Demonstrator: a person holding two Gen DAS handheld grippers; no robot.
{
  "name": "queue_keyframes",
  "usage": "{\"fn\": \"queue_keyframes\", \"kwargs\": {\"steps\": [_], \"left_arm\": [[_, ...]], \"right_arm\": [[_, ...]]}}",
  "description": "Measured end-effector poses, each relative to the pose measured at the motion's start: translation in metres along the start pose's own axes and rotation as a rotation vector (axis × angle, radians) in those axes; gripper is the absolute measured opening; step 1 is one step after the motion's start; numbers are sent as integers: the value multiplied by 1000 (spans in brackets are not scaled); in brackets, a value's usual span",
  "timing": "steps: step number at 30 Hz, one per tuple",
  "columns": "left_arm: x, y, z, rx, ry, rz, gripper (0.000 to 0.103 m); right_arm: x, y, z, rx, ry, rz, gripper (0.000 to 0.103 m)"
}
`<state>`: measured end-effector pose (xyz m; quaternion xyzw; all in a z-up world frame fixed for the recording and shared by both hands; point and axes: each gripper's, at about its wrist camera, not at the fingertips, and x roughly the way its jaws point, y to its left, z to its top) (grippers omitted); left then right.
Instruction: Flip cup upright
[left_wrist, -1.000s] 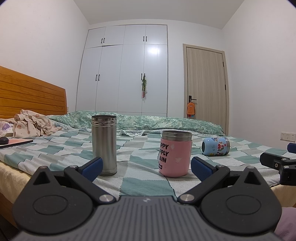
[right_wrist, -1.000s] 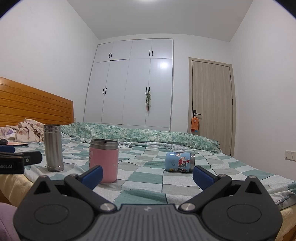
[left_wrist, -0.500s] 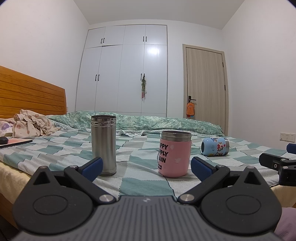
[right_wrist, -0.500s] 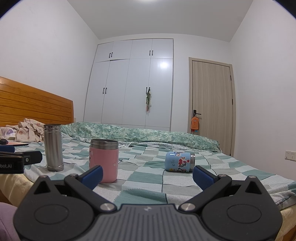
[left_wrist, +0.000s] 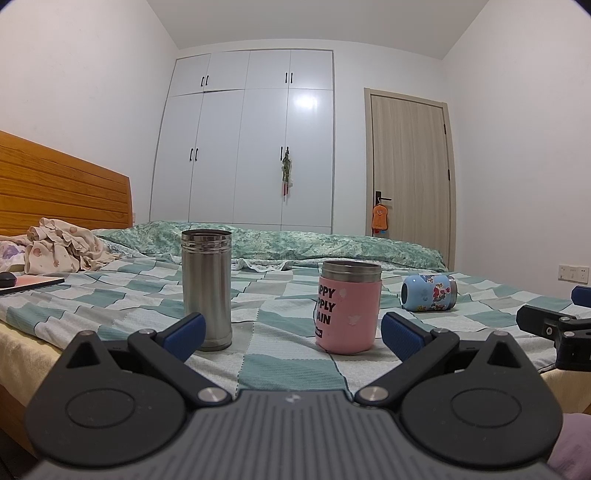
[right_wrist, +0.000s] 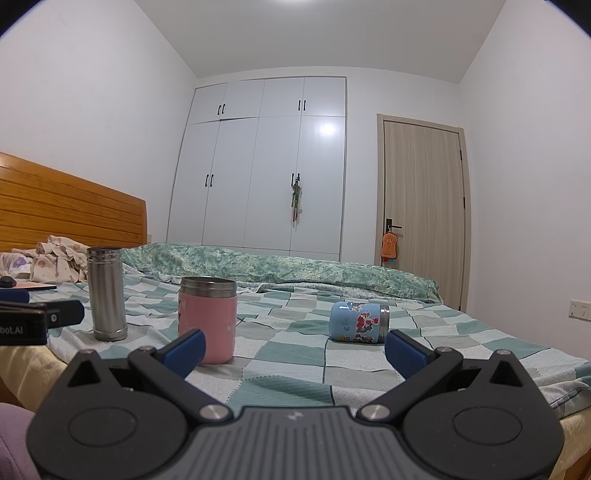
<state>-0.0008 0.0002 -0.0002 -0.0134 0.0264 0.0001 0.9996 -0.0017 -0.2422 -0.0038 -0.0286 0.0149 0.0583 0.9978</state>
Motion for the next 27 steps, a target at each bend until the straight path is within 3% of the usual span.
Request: {"fn": "queue_keyframes", "kwargs": {"steps": [27], "left_arm": [[0, -11, 8, 2, -1, -1, 103]], "right_arm": [[0, 0, 0, -4, 1, -5, 103]]}}
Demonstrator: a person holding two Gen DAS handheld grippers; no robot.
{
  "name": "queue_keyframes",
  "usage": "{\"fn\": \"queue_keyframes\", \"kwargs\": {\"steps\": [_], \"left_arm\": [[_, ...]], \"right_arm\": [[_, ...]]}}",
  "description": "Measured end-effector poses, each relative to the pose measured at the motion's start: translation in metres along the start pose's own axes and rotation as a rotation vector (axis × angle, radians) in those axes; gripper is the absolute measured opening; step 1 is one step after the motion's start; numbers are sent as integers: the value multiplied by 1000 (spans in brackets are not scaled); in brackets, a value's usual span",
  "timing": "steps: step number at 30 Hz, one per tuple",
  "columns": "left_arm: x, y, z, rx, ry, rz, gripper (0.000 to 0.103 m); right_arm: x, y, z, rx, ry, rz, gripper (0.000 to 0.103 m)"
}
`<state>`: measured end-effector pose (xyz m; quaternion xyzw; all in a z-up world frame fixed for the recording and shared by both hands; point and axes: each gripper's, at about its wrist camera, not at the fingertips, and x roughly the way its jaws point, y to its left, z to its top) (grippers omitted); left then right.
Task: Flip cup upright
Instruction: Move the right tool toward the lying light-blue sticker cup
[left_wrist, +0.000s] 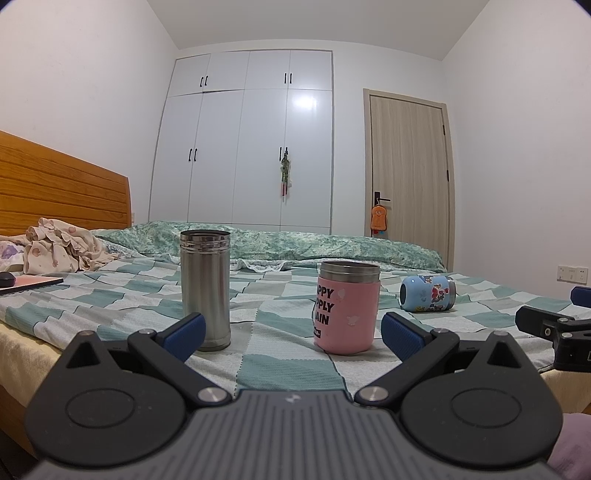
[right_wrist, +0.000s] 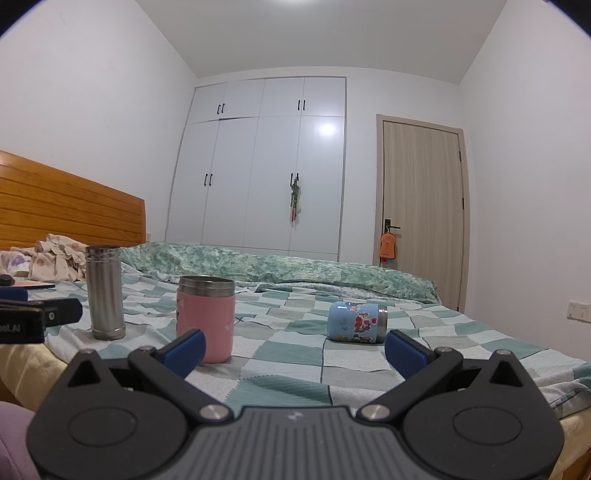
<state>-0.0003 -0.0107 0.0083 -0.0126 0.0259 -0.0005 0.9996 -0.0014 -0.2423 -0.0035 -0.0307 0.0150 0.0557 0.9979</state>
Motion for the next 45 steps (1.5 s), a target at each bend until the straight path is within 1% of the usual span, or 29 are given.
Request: {"fn": "queue_keyframes", "kwargs": {"steps": [7, 9, 13, 19, 22, 26, 31, 33, 37, 41, 44, 45], "left_arm": [[3, -3, -3, 9, 3, -1, 103], [2, -8, -1, 21, 8, -12, 103], [7, -21, 3, 38, 7, -69, 103], [31, -56, 14, 69, 4, -144, 103], [51, -79, 21, 86, 15, -187, 103], [86, -109, 28, 103, 49, -246, 103], [135, -140, 38, 109, 81, -314, 103], [157, -151, 42, 132, 94, -341, 103], [202, -163, 45, 176, 132, -389, 103], [243, -162, 41, 167, 204, -421, 103], [274, -164, 35, 163, 258, -421, 103], [280, -164, 34, 174, 255, -413, 103]], "right_arm": [[2, 0, 0, -17, 4, -17, 103], [6, -2, 2, -15, 11, -5, 103], [10, -14, 9, -15, 16, 17, 103], [28, -50, 22, -80, 26, 1, 103], [45, -73, 31, -140, 38, -26, 103], [72, -101, 40, -228, 65, -42, 103], [118, -122, 52, -355, 109, -32, 103], [140, -126, 58, -411, 121, -16, 103], [180, -134, 61, -511, 146, 24, 103], [224, -137, 58, -575, 187, 60, 103], [261, -133, 51, -634, 217, 84, 103], [271, -130, 48, -653, 228, 93, 103]]}}
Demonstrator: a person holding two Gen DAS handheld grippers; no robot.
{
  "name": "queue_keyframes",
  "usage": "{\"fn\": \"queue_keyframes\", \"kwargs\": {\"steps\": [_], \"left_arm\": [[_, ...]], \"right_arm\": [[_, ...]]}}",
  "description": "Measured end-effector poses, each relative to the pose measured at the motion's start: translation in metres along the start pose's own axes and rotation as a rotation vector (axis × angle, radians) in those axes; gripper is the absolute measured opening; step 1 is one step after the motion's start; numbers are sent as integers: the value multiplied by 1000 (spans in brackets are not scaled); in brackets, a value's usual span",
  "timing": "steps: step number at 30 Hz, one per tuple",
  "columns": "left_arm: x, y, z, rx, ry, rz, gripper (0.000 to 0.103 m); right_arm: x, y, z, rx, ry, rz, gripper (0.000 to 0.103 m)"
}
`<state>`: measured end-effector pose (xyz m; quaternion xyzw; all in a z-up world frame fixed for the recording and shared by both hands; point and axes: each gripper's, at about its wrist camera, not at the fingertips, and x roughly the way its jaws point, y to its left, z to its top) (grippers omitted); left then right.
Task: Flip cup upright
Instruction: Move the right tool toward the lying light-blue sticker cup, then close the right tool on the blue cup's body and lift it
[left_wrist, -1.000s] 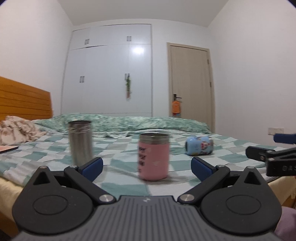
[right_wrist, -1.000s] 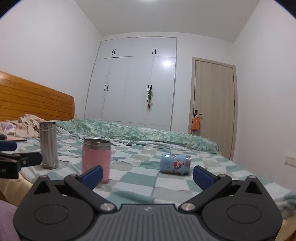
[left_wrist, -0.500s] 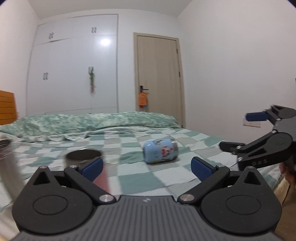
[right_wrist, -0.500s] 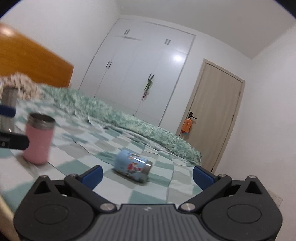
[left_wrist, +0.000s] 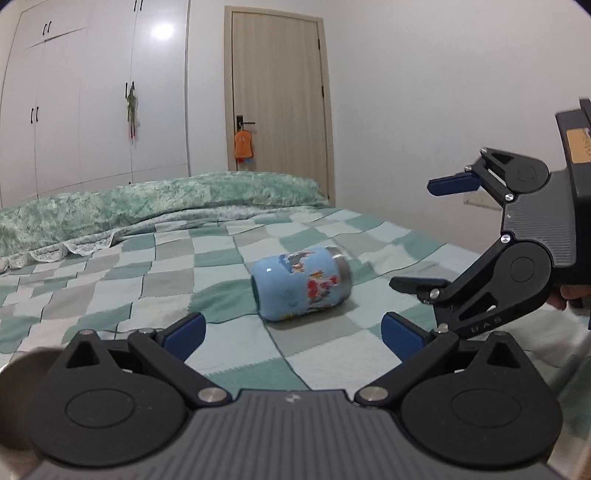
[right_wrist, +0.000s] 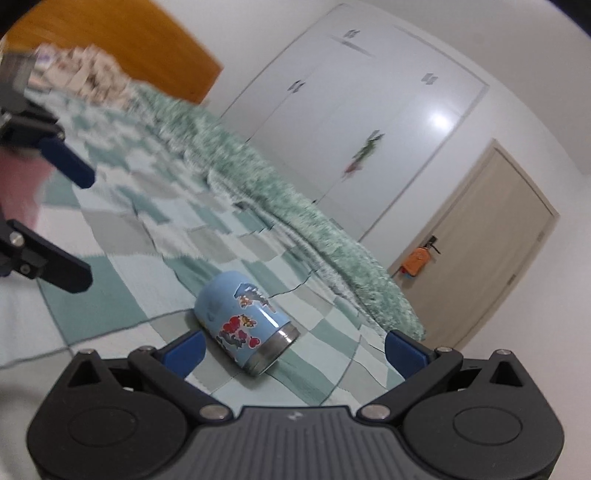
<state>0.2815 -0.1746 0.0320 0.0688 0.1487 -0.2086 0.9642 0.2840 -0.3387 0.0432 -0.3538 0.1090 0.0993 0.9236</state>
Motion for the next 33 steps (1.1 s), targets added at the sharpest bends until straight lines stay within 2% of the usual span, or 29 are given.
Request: {"fn": "queue_keyframes", "kwargs": {"steps": [8, 17, 21, 27, 30, 33], "left_arm": [[43, 21, 3, 3, 67, -15, 103], [70, 33, 7, 74, 103, -63, 103], [84, 47, 14, 79, 133, -111, 103], [112, 75, 13, 133, 217, -170, 103], [132, 93, 7, 97, 283, -193, 103], [141, 104, 6, 70, 289, -222, 103]], "right_arm": [[70, 18, 2, -138, 52, 46, 103], [106, 33, 3, -242, 75, 50, 103], [122, 41, 5, -288, 79, 55, 103], [153, 53, 8, -370, 116, 70, 103], [167, 59, 10, -408, 137, 92, 103], [184, 59, 11, -415, 168, 130, 103]]}}
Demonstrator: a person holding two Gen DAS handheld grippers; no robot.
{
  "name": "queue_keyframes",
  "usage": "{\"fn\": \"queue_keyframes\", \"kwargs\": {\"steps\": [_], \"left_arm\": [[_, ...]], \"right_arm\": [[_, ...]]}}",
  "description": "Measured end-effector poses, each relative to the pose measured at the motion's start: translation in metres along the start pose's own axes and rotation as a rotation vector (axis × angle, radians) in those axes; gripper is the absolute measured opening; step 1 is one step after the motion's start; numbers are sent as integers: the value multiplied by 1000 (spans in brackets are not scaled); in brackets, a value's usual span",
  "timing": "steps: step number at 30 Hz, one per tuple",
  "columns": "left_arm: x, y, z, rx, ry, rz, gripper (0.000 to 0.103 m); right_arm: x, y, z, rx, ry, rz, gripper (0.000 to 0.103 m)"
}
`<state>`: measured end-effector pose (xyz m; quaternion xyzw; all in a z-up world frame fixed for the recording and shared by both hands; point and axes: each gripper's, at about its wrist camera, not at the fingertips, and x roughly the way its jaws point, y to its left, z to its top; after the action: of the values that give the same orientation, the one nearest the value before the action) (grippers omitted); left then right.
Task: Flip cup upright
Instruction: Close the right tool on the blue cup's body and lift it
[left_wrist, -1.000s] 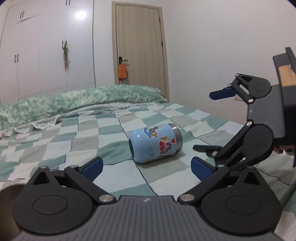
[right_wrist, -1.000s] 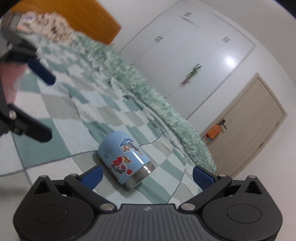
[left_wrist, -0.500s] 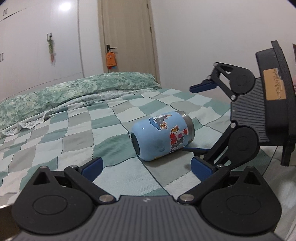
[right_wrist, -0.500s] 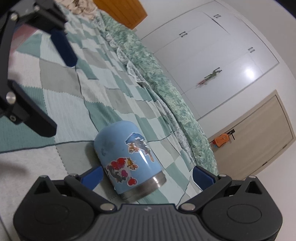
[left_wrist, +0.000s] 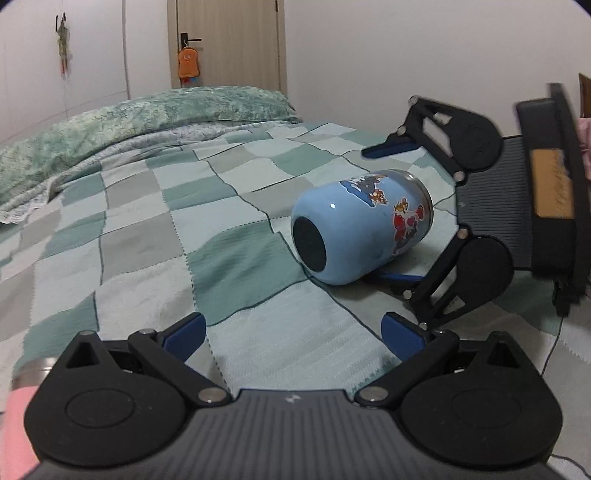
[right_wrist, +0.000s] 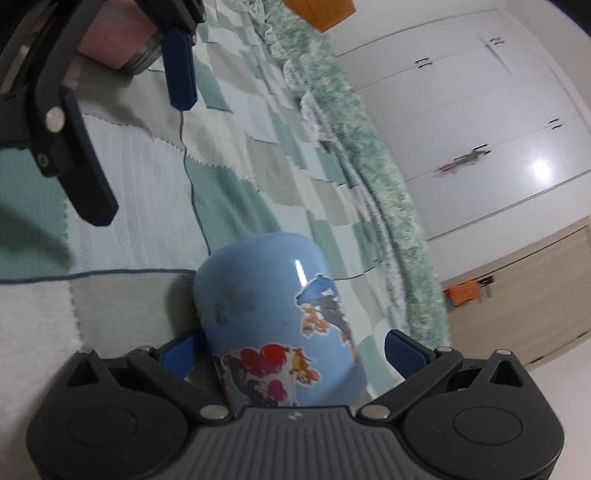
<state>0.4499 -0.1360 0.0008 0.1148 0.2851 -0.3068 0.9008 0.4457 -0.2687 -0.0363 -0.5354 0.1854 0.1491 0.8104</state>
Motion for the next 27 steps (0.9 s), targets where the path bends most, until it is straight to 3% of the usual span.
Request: {"fn": "queue_keyframes", "kwargs": {"steps": [4, 6, 7, 18, 27], "left_arm": [[9, 3, 0, -3, 12, -18, 103], [12, 1, 1, -1, 29, -23, 103], [12, 0, 1, 5, 28, -26, 103], [-14, -19, 10, 56, -30, -5, 103], [-70, -50, 18, 85, -63, 4, 103]], "right_arm": [[18, -13, -1, 39, 22, 88, 103], [21, -14, -1, 28, 13, 114, 91], [20, -12, -1, 15, 2, 119, 90], [-12, 6, -6, -93, -63, -7, 87], [-84, 6, 3, -117, -140, -57, 87]]}}
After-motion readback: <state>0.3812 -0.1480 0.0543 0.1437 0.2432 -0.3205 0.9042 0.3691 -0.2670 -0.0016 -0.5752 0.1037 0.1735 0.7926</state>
